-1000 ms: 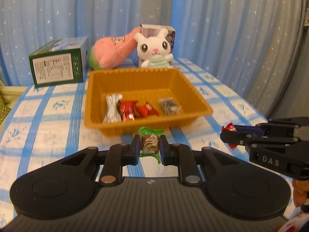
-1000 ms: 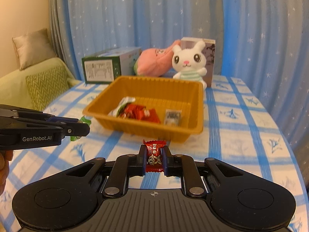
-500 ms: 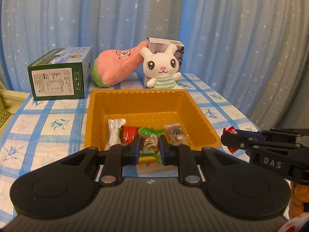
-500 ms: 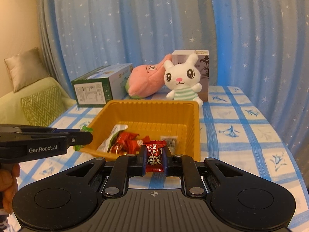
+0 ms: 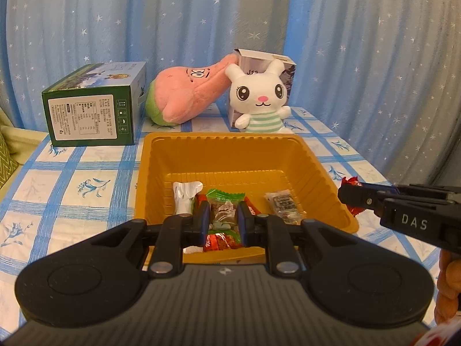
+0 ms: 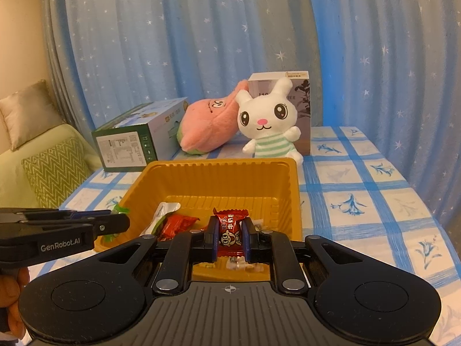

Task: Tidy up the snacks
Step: 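Carry both candies over the orange tray and lower them inside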

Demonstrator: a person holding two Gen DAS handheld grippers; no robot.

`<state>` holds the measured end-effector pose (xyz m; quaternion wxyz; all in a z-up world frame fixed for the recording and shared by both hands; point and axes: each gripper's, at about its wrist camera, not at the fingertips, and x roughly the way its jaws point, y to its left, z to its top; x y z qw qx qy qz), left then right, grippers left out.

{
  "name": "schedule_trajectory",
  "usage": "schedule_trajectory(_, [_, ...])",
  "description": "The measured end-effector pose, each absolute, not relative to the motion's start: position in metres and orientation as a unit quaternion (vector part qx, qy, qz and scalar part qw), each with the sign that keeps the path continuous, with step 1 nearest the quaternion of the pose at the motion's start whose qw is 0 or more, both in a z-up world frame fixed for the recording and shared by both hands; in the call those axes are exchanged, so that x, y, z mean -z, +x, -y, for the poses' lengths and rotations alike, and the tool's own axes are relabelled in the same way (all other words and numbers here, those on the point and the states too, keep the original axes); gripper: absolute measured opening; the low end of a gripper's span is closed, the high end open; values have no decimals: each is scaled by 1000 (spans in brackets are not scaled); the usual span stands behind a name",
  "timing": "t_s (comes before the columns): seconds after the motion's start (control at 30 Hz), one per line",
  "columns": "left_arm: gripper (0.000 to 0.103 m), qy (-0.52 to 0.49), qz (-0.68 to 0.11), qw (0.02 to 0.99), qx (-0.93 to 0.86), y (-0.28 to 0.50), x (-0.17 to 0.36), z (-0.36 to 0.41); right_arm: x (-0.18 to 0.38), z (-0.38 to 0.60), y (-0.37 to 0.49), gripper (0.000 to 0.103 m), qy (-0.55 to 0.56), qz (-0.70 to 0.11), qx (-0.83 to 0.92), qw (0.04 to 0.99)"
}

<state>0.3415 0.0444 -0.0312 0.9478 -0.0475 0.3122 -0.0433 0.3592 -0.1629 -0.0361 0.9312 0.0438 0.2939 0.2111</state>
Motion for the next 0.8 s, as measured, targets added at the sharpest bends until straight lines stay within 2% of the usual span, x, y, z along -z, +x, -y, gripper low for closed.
schedule_trajectory(0.8, [18, -61, -330, 942, 23, 388, 54, -63, 56, 146, 401, 16, 52, -312, -204, 926])
